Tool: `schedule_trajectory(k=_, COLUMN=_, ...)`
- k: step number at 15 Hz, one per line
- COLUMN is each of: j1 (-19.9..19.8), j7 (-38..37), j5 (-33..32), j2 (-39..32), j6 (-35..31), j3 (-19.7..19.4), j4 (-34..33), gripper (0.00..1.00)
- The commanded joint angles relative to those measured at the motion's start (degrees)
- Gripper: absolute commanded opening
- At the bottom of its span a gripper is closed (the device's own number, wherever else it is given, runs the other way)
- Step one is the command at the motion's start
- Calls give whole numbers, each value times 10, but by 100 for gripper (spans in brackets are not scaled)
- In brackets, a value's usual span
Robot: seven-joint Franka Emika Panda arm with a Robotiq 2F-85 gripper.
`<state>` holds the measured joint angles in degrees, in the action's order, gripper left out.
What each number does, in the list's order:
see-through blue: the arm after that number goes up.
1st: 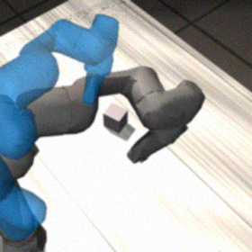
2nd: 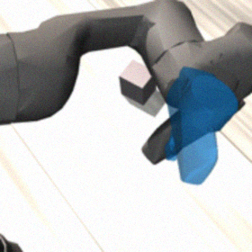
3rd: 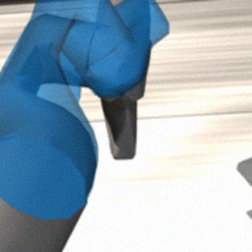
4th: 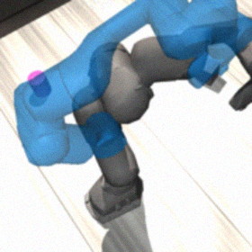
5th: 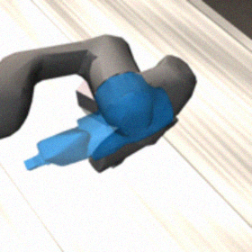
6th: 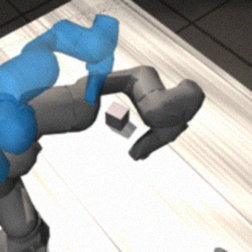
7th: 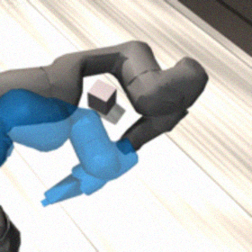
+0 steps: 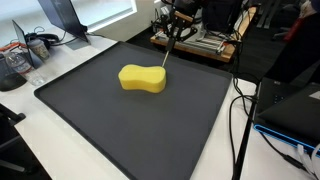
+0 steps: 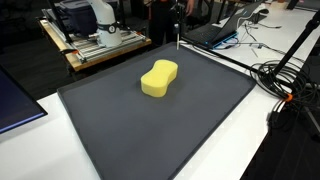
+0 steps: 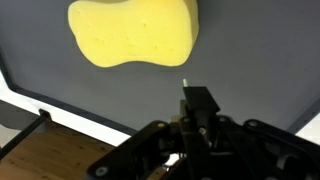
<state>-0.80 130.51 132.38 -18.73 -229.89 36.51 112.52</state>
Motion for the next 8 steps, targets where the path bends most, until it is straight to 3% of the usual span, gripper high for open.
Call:
schedule_trajectory(k=1, j1=-5, j7=124, j5=86, j2=-24, j6=-60, j3=-28, j4=-109, gripper=3)
schedule_trajectory(k=5, j1=-17, j7=233, j5=155, j2=-31, j6=-109, j3=-66, j4=-197, gripper=3)
schedule_trajectory(k=6, j1=-99, j7=213, j5=112, j2=-63, j6=-137, j3=29, j4=-221, gripper=3)
schedule_trajectory(k=8, j1=-121, j7=249, j5=118, j2=-70, j6=-160, j3=33, j4=-252, gripper=3)
